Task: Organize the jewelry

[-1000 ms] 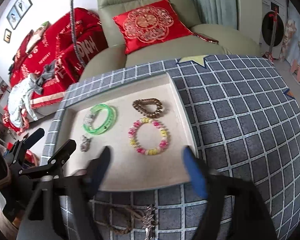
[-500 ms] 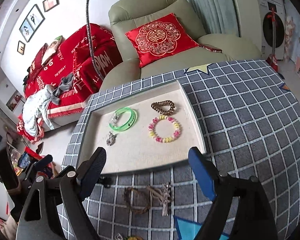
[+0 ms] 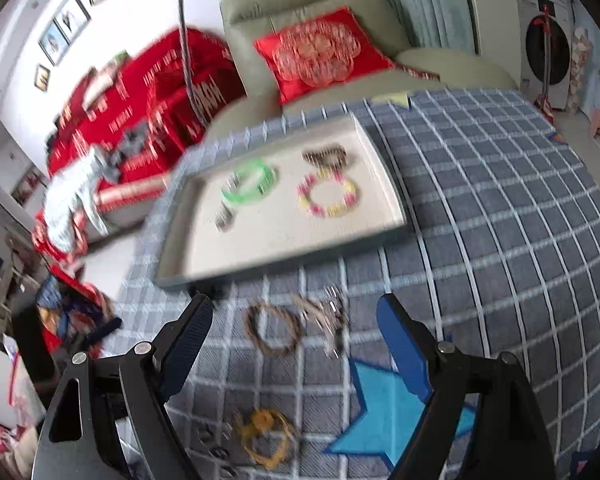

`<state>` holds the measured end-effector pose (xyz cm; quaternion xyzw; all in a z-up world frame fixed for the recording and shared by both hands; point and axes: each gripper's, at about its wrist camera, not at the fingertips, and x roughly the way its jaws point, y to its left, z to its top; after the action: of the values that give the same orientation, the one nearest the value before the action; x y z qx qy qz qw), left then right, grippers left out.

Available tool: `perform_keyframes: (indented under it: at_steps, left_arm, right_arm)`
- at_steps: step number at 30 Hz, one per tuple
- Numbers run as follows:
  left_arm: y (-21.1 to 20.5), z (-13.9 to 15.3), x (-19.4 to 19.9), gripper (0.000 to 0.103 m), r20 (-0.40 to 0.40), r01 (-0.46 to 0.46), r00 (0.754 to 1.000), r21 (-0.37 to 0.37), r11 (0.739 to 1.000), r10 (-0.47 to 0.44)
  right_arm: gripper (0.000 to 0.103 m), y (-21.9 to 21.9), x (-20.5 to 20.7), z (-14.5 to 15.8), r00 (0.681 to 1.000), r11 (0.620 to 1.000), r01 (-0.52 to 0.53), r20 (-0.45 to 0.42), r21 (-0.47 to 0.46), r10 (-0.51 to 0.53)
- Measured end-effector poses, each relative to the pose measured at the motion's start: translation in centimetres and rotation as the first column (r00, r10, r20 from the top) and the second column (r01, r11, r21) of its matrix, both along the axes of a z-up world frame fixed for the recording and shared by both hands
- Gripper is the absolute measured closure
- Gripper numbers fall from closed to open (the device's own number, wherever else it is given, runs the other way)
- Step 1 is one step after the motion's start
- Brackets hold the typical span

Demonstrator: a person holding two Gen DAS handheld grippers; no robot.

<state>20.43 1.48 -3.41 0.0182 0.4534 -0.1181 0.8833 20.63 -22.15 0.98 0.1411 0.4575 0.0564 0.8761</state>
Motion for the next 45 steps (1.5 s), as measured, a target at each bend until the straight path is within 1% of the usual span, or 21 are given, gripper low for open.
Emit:
perform_keyframes:
  at_steps: [4,7,11,14,15,16,24,29,30,32,34,35,36,38,39,41,42,43,44,45]
  left_arm:
    - [-0.2,-0.7,0.2,0.000,-0.031,-0.036,0.999,-0.025,0.999,0.035]
    - [-0.5,-1.2,0.6,0.000,-0.043,-0.058,0.997,-0.022,0.998,0.057]
    - [-0.9,-1.7,1.2,0.000,-0.059,-0.081,0.995,-0.044,0.996,0.079]
    - [-1.4,-1.7,1.5,0.000,-0.053,-0.084,0.995,-0.043,0.996,0.081]
    - [-1.7,-1.7,1.7,0.004,-0.051,-0.081,0.996,-0.039,0.996,0.079]
    - [-2.0,-1.8,1.9,0.004,-0.059,-0.078,0.995,-0.031,0.996,0.076]
    - [-2.9,-2.1,2.8,0.004,-0.042,-0.090,0.995,-0.021,0.996,0.089]
    - [-3.3,-2.3,3.2,0.005,-0.034,-0.097,0.995,-0.010,0.995,0.097]
    - [-3.4,-2.4,3.3,0.009,-0.036,-0.100,0.994,-0.009,0.995,0.099]
    - [-3.6,-2.6,3.6,0.021,-0.048,-0.102,0.994,-0.006,0.995,0.102]
    - [-3.8,-2.6,3.8,0.021,-0.042,-0.105,0.994,0.003,0.994,0.105]
    - [-4.0,-2.6,3.8,0.025,-0.046,-0.100,0.994,-0.001,0.995,0.100]
    - [-4.1,-2.6,3.8,0.031,-0.040,-0.100,0.994,0.004,0.995,0.100]
    - [-4.3,-2.5,3.8,0.037,-0.035,-0.097,0.995,0.013,0.995,0.097]
    - [-4.4,-2.5,3.7,0.047,-0.033,-0.093,0.995,0.010,0.996,0.093]
    - [-4.5,-2.5,3.6,0.061,-0.028,-0.084,0.996,0.010,0.996,0.084]
    - [-4.5,-2.5,3.5,0.064,-0.026,-0.081,0.996,0.009,0.997,0.081]
    - [-4.5,-2.5,3.5,0.071,-0.026,-0.076,0.997,0.004,0.997,0.076]
    - [-4.4,-2.5,3.4,0.082,-0.029,-0.065,0.997,-0.006,0.998,0.065]
    - [-4.4,-2.5,3.3,0.083,-0.032,-0.060,0.998,-0.009,0.998,0.059]
  right_arm:
    - [0.017,-0.1,-0.4,-2.0,0.995,0.995,0.016,-0.093,-0.096,-0.025]
    - [0.017,-0.4,-0.6,-3.2,0.991,0.995,0.014,-0.135,-0.103,-0.028]
    - [0.017,-0.7,-0.8,-4.7,0.984,0.993,0.013,-0.177,-0.121,-0.035]
    - [0.017,-0.5,-0.7,-5.3,0.982,0.989,0.011,-0.184,-0.147,-0.039]
    - [0.017,-0.4,-0.6,-5.4,0.982,0.988,0.010,-0.184,-0.154,-0.038]
    - [0.017,-0.3,-0.5,-5.6,0.982,0.987,0.009,-0.184,-0.158,-0.038]
    - [0.018,1.2,0.6,-6.8,0.981,0.982,-0.016,-0.194,-0.187,-0.020]
    - [0.028,2.2,1.2,-6.9,0.984,0.971,-0.030,-0.175,-0.238,-0.013]
    - [0.030,2.4,1.3,-6.8,0.985,0.968,-0.031,-0.172,-0.247,-0.012]
    - [0.039,2.8,1.5,-6.8,0.986,0.960,-0.030,-0.166,-0.279,-0.018]
    - [0.045,3.3,1.7,-6.9,0.987,0.949,-0.034,-0.158,-0.314,-0.017]
    - [0.049,3.4,1.8,-6.8,0.988,0.949,-0.038,-0.155,-0.314,-0.012]
    - [0.052,3.6,1.9,-6.8,0.988,0.949,-0.043,-0.153,-0.312,-0.006]
    - [0.064,3.6,1.9,-6.8,0.989,0.949,-0.047,-0.150,-0.311,-0.001]
    - [0.067,3.6,1.9,-6.7,0.989,0.950,-0.046,-0.149,-0.310,-0.001]
    - [0.073,3.5,1.9,-6.7,0.989,0.951,-0.045,-0.150,-0.305,-0.001]
    - [0.074,3.5,1.9,-6.7,0.989,0.951,-0.044,-0.149,-0.305,-0.002]
    - [0.077,3.4,1.9,-6.7,0.989,0.952,-0.043,-0.149,-0.304,-0.002]
    - [0.081,3.4,1.9,-6.7,0.989,0.952,-0.043,-0.149,-0.303,-0.003]
    - [0.084,3.3,1.8,-6.7,0.989,0.953,-0.043,-0.149,-0.301,-0.003]
